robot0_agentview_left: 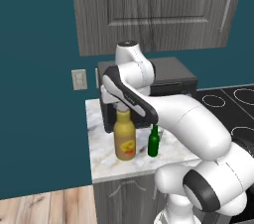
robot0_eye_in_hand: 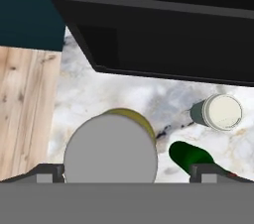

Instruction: Move the drinks to the dining counter.

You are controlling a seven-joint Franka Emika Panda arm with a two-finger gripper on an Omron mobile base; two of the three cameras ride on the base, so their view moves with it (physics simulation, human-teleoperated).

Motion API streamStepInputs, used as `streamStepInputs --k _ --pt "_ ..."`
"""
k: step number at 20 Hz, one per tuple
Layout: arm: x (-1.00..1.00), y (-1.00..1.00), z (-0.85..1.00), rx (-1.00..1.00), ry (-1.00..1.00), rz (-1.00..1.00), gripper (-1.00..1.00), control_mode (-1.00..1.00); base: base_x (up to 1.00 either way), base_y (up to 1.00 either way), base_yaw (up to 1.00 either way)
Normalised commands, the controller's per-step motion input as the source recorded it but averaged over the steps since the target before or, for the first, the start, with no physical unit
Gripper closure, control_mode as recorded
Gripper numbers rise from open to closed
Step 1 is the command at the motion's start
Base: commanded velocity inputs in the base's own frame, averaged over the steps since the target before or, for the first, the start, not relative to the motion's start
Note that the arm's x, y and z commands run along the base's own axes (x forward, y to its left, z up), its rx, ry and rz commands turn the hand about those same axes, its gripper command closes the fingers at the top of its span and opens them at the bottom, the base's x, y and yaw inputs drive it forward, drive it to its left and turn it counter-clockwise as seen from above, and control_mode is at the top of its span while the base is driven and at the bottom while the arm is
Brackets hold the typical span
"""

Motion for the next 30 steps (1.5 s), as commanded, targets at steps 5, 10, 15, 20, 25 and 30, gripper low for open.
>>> streamStepInputs --k 5,10,15,20,25,30 --pt "-0.05 0.03 -0.05 0.00 0.00 0.00 -1.00 -1.00 0.00 0.00 0.00" --pt "-0.01 0.00 0.00 0.00 0.00 0.00 -1.00 -1.00 0.00 0.00 0.00" --pt "-0.03 0.00 -0.01 0.00 0.00 0.00 -1.00 -1.00 0.00 0.00 0.00" --pt "-0.11 0.01 -0.11 0.00 0.00 0.00 -1.00 -1.00 0.00 0.00 0.00" --pt "-0.02 0.00 -0.22 0.00 0.04 0.00 -1.00 -1.00 0.00 0.00 0.00" --pt "0.00 0.00 -0.20 0.00 0.03 0.00 -1.00 -1.00 0.00 0.00 0.00"
